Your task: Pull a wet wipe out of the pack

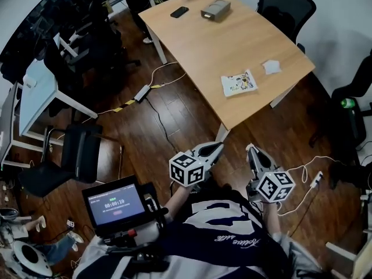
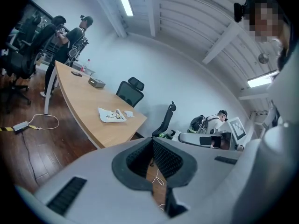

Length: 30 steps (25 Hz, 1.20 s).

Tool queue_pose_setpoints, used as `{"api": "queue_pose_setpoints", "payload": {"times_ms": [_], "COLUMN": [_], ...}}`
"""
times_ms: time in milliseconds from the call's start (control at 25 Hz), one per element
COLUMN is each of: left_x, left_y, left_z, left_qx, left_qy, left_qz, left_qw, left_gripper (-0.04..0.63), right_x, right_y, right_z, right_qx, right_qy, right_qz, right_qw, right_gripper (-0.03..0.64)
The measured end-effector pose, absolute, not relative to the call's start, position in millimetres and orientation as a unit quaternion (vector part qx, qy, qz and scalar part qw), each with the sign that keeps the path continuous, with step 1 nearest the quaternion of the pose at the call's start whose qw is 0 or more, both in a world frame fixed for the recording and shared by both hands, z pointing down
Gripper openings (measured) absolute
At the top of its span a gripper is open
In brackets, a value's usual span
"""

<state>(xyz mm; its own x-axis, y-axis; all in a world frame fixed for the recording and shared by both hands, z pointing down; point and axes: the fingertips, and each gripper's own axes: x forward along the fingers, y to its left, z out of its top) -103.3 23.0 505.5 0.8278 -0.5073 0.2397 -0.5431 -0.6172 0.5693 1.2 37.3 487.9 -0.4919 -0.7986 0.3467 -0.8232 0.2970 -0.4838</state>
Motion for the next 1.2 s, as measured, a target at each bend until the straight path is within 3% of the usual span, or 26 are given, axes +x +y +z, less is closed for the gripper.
{"api": "queue_pose_setpoints", "payload": {"times_ms": [480,1200], "left_x": [-53.4,-39.4], "left_y": [57.1,73.7], "left_z": [490.7,489.7], "left_qx": [0.902,0.897], "left_qy": [-0.283,-0.309], "left_qz": [0.031,0.045], "left_qw": [0.325,0.314], "left_gripper": [0.003,0.003], "right_x": [46.3,62.6], "right_y": [71.2,76.2], "right_z": [474.4,479.7], "right_qx": [0.502,0.478], "right_qy": [-0.807,-0.821], "right_qz": [0.311,0.312], "right_qw": [0.009,0.000], "right_gripper": [0.015,0.015]}}
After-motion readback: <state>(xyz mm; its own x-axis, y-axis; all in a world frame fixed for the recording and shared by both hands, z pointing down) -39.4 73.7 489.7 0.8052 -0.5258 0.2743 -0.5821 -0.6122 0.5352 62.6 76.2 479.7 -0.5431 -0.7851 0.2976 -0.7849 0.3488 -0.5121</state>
